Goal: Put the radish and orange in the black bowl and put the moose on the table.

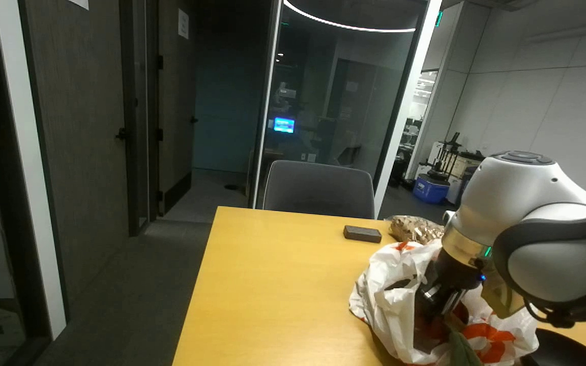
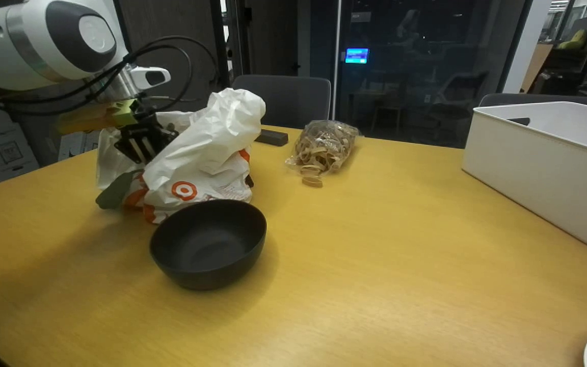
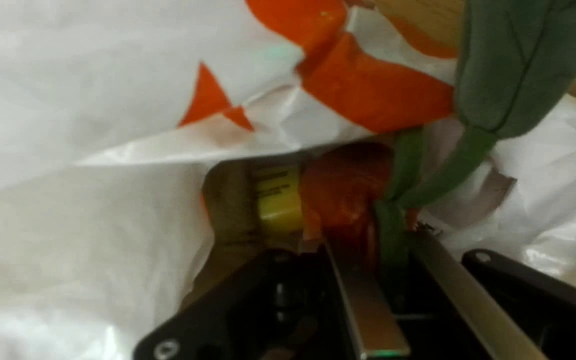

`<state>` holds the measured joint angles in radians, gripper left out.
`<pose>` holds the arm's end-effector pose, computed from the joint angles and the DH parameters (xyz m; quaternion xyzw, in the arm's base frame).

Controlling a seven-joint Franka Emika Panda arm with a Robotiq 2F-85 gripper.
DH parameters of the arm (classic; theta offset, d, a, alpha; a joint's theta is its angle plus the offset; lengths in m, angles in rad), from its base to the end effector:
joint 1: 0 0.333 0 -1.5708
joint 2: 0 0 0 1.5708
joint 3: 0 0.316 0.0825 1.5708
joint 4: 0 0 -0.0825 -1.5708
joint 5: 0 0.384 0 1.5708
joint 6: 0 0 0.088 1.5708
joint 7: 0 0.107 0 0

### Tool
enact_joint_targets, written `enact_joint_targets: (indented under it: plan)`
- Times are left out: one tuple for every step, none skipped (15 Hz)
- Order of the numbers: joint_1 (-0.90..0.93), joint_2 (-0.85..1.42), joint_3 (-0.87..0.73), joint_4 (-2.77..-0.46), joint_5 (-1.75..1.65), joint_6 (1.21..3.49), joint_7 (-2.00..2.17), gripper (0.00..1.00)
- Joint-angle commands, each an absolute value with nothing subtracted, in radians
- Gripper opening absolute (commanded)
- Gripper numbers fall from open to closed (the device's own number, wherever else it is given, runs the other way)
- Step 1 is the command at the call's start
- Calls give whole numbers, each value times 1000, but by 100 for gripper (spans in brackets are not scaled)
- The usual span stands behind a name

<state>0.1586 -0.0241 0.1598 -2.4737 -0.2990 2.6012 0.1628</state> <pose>0.4596 0.1577 0.3146 0.9734 0.1979 0.0933 0.0677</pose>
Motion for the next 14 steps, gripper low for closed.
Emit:
enact_joint_targets:
  plan:
    - [145, -159, 141, -2519, -193, 2585, 50, 7]
    - [146, -189, 133, -2526, -154, 2578, 4, 7]
    - [152, -215, 120, -2533, -101, 2571, -64, 7]
    - [160, -238, 103, -2534, -39, 2538, -131, 7]
    - [163, -259, 89, -2533, 3, 2508, -175, 7]
    - [163, -290, 71, -2539, 44, 2478, -216, 7]
    - [163, -316, 54, -2542, 76, 2449, -253, 7]
    - [157, -350, 34, -2554, 103, 2432, -276, 7]
    - [154, -378, 15, -2561, 125, 2414, -299, 7]
    - [152, -412, -10, -2574, 149, 2400, -322, 7]
    - [151, -444, -37, -2584, 173, 2382, -348, 6]
    - [155, -490, -76, -2603, 212, 2369, -392, 6]
    - [150, -520, -102, -2612, 232, 2355, -407, 6]
    - [152, -561, -146, -2630, 271, 2345, -450, 6]
